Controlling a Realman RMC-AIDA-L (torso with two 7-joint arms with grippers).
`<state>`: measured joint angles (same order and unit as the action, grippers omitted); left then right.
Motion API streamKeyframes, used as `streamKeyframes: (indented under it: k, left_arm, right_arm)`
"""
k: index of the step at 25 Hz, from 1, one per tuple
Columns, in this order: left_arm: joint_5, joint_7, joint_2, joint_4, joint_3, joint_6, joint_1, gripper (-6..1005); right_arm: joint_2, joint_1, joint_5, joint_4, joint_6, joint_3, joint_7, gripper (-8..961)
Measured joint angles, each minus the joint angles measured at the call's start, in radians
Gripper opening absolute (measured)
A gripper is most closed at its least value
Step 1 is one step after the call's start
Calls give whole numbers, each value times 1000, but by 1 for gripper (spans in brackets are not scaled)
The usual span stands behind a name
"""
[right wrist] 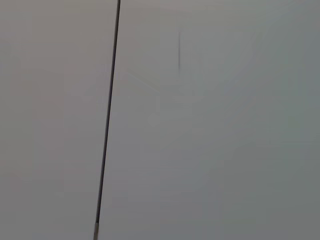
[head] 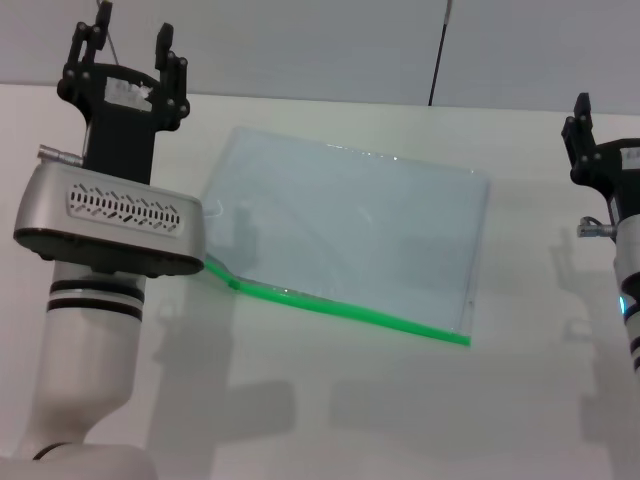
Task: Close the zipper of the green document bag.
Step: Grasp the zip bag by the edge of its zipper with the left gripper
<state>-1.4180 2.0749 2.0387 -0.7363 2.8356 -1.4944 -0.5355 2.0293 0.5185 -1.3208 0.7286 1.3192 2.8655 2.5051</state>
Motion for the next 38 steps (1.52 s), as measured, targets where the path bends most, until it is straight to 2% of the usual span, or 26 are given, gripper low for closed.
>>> streamKeyframes:
  k: [12,17,22,33,38]
  left_arm:
    - [13,-192,5,-6,23,-3,1,560]
    - [61,-101,5,-6,22,19,10,560]
    - [130,-121,2,17,22,60,12,560]
    - [230,-547,6,14,22,71,39,560]
    - [253,-682,6,5,22,89,43,559]
  right_arm:
    - [0,0,0,0,0,0,0,735]
    - [0,0,0,0,0,0,0,735]
    - [-1,0,0,0,0,0,0,735]
    - [-2,4,11,-5,0,0,-4,734]
    - [-1,4,13,-7,-1,0,-4,734]
